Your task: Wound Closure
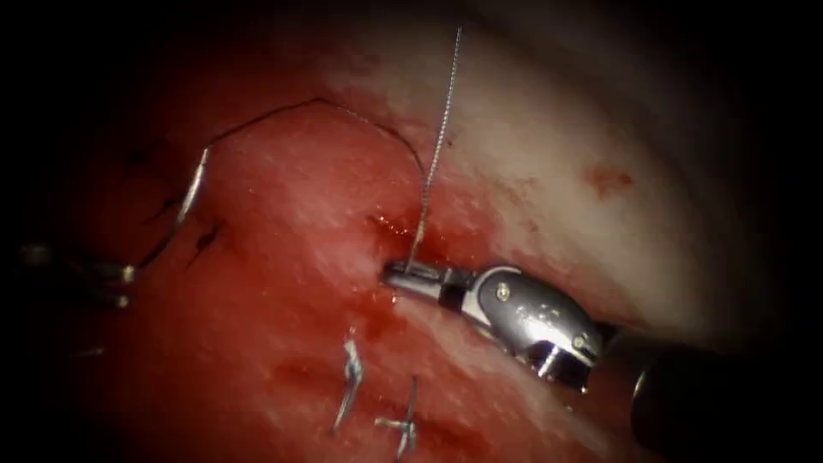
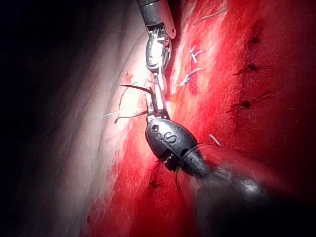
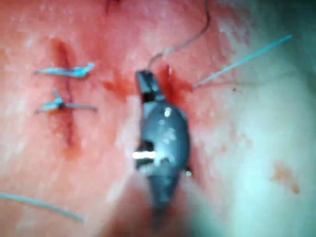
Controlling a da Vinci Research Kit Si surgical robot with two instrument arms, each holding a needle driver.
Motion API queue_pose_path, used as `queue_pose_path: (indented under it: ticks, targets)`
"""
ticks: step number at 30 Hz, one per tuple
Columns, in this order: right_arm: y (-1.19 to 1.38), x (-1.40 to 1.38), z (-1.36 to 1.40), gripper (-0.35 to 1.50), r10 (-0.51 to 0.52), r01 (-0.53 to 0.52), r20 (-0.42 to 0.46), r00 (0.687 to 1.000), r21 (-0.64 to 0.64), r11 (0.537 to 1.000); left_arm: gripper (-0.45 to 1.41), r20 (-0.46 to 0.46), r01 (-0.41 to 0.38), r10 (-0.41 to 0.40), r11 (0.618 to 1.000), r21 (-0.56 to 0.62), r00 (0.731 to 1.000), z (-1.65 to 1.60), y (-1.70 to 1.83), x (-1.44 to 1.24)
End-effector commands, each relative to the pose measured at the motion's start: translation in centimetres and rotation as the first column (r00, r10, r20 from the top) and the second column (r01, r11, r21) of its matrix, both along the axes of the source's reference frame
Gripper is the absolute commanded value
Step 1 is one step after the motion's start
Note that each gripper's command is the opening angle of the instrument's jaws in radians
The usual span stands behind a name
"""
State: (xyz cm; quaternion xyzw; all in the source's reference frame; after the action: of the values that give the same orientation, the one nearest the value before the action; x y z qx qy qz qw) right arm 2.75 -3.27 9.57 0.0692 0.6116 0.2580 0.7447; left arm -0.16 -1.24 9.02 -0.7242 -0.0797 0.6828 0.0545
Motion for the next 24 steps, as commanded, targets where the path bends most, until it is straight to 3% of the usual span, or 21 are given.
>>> queue_pose_path:
  ticks: [1,8,15,16,17,19,24]
  targets:
    - [-0.05,0.03,0.00,-0.35,-0.005,0.005,-0.005,1.000,0.004,1.000,-0.45,0.001,0.000,0.000,1.000,-0.007,1.000,0.07,0.02,-0.05]
    - [-0.15,0.03,-0.15,-0.35,-0.018,0.018,-0.013,1.000,0.007,1.000,-0.45,-0.004,0.004,-0.004,1.000,-0.014,1.000,0.22,0.06,-0.03]
    - [-0.12,0.06,-0.14,-0.35,-0.016,0.017,-0.018,1.000,0.006,1.000,-0.45,-0.007,0.006,-0.006,1.000,-0.015,1.000,0.22,0.05,-0.03]
    - [-0.11,0.07,-0.12,-0.23,-0.013,0.013,-0.019,1.000,0.006,1.000,-0.45,-0.008,0.006,-0.006,1.000,-0.015,1.000,0.22,0.05,-0.03]
    - [-0.09,0.08,-0.10,0.22,-0.003,0.003,-0.025,1.000,0.002,1.000,-0.45,-0.008,0.007,-0.007,1.000,-0.015,1.000,0.22,0.05,-0.03]
    - [-0.11,0.07,-0.11,-0.35,-0.009,0.009,-0.039,0.999,0.000,1.000,-0.45,-0.009,0.007,-0.007,1.000,-0.015,1.000,0.22,0.05,-0.03]
    - [-0.13,0.08,-0.14,-0.35,-0.048,0.048,-0.026,0.998,-0.007,0.999,-0.45,-0.009,0.008,-0.008,1.000,-0.015,1.000,0.24,0.06,-0.03]
